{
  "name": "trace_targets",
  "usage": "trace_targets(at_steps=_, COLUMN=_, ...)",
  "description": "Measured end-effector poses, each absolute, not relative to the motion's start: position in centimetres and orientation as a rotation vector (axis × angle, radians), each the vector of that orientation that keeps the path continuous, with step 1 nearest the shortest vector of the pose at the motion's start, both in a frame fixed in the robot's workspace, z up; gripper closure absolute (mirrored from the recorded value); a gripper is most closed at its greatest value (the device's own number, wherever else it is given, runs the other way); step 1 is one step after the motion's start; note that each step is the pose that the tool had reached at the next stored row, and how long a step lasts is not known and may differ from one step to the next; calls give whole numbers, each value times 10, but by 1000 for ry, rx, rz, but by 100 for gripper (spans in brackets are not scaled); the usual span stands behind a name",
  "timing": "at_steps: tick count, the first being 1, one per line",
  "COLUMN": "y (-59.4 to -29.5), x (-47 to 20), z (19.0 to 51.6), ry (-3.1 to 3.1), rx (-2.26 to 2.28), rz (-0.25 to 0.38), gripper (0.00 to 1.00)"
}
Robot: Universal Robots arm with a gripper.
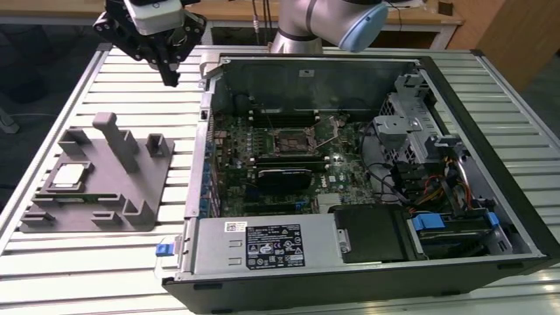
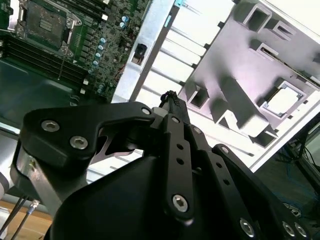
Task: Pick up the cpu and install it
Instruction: 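Reach for the cpu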
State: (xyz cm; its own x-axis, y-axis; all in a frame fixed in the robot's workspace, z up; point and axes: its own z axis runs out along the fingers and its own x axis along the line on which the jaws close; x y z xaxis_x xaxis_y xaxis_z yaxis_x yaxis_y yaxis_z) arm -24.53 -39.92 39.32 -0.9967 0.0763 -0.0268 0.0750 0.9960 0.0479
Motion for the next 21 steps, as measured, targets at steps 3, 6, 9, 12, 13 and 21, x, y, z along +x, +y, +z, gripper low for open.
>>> trace_targets(at_steps=3, y=-399, x=-249, z=393, ry=3110, rx=118, rz=74, gripper=89)
trace_targets(at_steps=6, y=-399, x=-253, z=393, ry=3110, rx=118, rz=75, gripper=89)
trace_targets(at_steps=9, y=-399, x=-257, z=393, ry=3110, rx=118, rz=76, gripper=89)
trace_targets(at_steps=12, y=-399, x=-261, z=391, ry=3110, rx=118, rz=77, gripper=89)
trace_targets(at_steps=13, y=-399, x=-263, z=390, ry=3110, rx=118, rz=77, gripper=89)
trace_targets(at_steps=21, y=-400, x=-279, z=385, ry=3110, rx=118, rz=77, gripper=89)
